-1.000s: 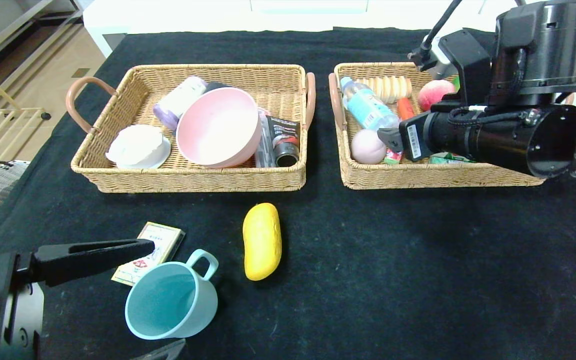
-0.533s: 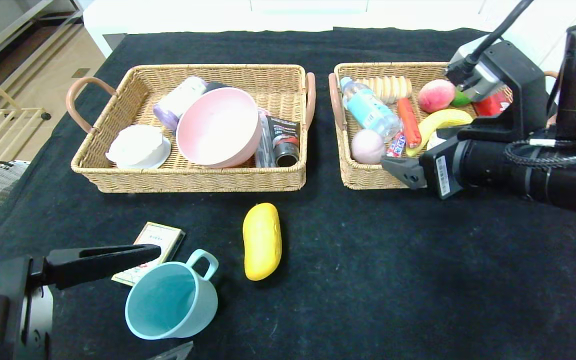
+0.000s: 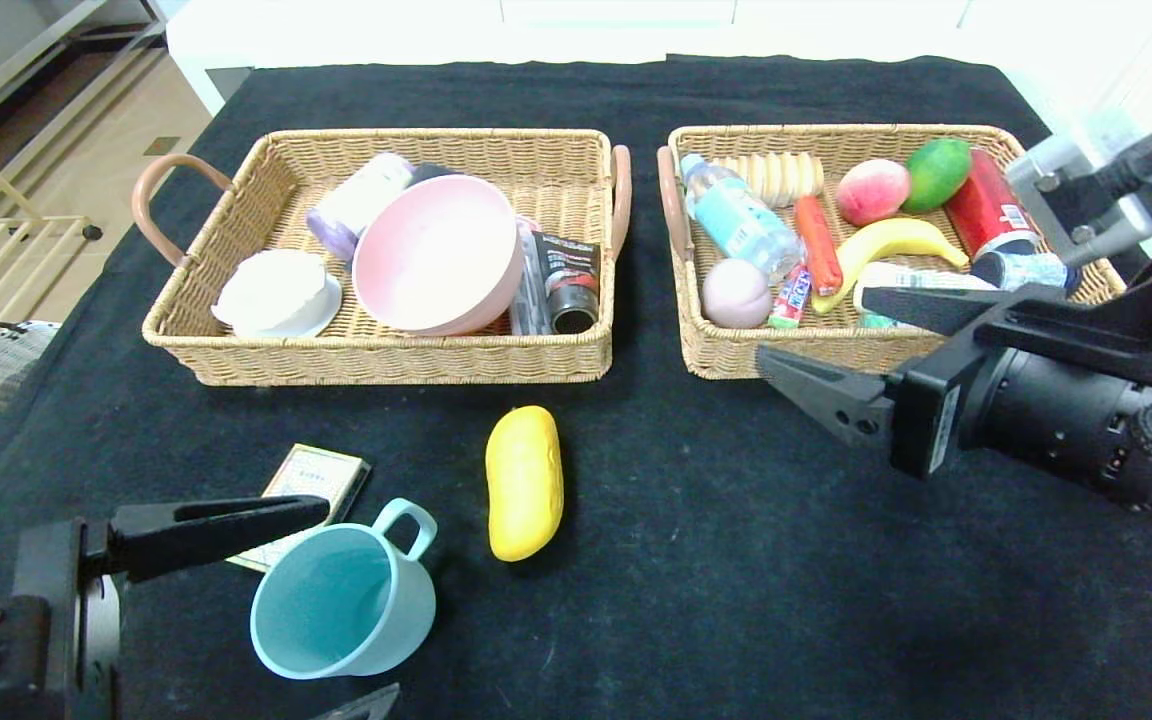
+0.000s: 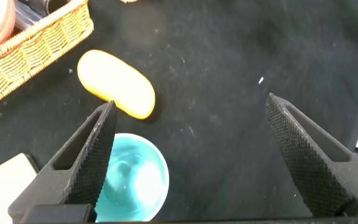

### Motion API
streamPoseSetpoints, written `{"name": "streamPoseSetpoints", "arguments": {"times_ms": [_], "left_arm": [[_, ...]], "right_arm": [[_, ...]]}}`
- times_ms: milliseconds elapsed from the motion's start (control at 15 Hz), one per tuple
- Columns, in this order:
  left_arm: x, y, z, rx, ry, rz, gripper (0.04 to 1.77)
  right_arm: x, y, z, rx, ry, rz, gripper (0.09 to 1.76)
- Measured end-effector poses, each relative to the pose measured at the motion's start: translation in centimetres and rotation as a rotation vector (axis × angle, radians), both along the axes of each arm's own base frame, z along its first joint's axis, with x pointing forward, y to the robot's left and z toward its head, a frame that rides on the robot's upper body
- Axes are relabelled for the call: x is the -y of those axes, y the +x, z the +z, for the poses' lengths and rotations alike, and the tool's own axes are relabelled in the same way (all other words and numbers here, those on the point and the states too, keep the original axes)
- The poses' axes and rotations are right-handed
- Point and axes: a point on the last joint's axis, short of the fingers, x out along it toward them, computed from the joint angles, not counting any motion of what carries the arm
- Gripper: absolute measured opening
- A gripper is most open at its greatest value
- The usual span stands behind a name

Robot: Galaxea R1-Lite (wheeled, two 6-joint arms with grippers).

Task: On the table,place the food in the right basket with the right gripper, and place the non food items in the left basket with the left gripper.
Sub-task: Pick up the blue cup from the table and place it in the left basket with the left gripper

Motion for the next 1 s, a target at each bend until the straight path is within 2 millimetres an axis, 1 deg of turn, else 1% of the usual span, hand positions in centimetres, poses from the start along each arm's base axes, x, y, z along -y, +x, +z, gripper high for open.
{"name": "streamPoseSetpoints", "arguments": {"times_ms": [333,467,600,867,1000], "left_arm": [[0.0,0.1,0.1,0.011,0.008,0.027,1.72],[0.0,0.1,0.0,0.009,0.012,0.033,1.72],[0.0,0.2,-0.1,0.002,0.017,0.034,1.72],[0.2,0.4,-0.2,0.001,0.024,0.055,1.72],[0.2,0.5,-0.1,0.003,0.024,0.06,1.72]], "right_arm": [[0.9,-0.6,-2.1,-0.033,-0.023,0.027,1.7],[1.3,-0.6,-2.4,0.007,0.012,0.029,1.7],[1.9,-0.5,-3.0,0.023,0.05,0.054,1.7],[3.4,0.1,-4.9,-0.033,0.052,0.031,1.7],[3.8,0.3,-5.1,-0.032,0.072,0.031,1.7]]}}
